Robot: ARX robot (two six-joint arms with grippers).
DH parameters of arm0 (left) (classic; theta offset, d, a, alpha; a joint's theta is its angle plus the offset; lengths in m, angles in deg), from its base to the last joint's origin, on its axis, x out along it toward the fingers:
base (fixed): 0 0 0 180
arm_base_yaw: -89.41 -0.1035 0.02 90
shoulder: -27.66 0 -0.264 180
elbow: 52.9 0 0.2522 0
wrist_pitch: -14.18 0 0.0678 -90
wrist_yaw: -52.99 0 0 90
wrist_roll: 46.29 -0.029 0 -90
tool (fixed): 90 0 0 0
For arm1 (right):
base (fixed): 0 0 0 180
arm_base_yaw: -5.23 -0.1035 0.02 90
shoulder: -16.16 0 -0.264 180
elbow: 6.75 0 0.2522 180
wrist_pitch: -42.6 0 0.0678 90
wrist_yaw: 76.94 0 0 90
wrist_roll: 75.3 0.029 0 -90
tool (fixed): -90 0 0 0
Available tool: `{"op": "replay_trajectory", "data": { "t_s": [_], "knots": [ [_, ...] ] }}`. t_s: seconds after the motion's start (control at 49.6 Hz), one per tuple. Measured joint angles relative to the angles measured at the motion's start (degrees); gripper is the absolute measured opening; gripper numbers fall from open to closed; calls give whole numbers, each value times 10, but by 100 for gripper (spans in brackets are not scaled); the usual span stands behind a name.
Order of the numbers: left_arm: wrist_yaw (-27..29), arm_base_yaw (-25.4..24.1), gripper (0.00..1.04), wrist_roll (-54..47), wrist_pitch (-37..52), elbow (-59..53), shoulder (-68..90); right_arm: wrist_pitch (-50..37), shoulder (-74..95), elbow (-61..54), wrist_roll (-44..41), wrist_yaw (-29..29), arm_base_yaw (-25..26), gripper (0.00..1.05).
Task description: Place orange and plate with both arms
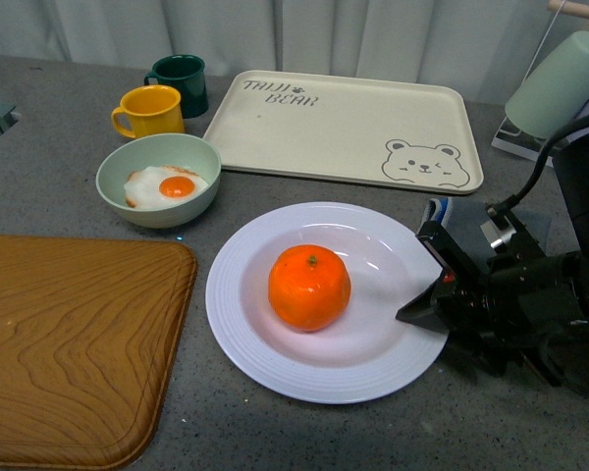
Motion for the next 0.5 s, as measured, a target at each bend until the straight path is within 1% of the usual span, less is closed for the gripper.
{"op": "replay_trajectory", "data": {
  "t_s": [0.101, 0.201, 0.242, 0.443, 0.504],
  "knots": [
    [0, 0, 98, 0, 0, 0, 0, -3, -10, 4, -10, 7, 2, 10],
    [0, 0, 98, 0, 0, 0, 0, -30, -23, 2, -12, 26, 5, 5],
    [0, 0, 98, 0, 0, 0, 0, -38, -27, 1, -13, 26, 5, 4],
    [0, 0, 98, 0, 0, 0, 0, -98, -41, -14, -5, 28, 12, 4],
    [0, 0, 98, 0, 0, 0, 0, -121, -50, -14, 6, 41, 20, 4]
  ]
}}
